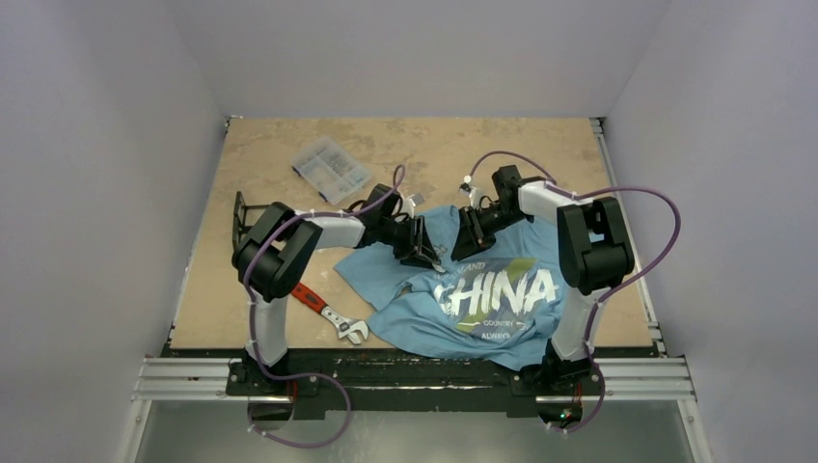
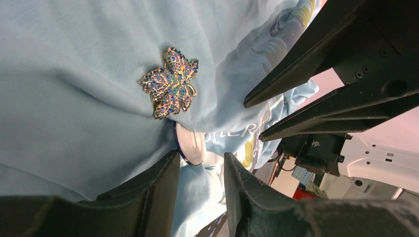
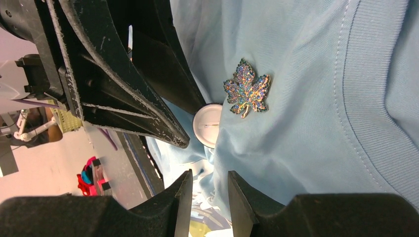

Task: Remove the brooch from the garment

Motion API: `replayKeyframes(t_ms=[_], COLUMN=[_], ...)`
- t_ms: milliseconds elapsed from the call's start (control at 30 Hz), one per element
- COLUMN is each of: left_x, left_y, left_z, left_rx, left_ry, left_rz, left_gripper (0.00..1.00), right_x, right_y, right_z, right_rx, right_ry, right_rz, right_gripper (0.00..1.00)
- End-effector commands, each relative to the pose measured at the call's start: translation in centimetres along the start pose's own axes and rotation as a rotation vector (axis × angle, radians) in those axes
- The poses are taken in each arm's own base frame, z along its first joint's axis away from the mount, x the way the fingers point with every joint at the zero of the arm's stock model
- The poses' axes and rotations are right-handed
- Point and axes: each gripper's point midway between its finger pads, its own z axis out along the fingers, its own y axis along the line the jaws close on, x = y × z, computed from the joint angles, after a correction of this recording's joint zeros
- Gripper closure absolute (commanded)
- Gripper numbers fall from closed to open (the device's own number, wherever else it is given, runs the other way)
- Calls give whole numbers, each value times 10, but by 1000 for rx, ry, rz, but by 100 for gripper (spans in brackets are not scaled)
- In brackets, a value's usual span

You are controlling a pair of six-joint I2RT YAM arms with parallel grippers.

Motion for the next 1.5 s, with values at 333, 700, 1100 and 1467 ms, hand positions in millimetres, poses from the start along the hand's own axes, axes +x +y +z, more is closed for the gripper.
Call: replayKeyframes(t_ms=[333, 700, 1100, 1467], left_x=[-23, -27, -32, -27], left_y=[-13, 0, 1, 4], left_z=[1, 5, 5, 6], left_rx=[47, 24, 27, 24], left_ry=[-53, -41, -47, -31], left_rz=[0, -40, -55, -62], left_gripper=[80, 74, 75, 82], right_x=[-5, -3, -2, -3], right_y=[10, 10, 9, 9], right_z=[-11, -10, -10, -10], right_rx=[10, 6, 5, 5], right_ry=[-39, -34, -33, -33], right_rz=[-60, -59, -54, -53], right_gripper=[64, 64, 64, 63])
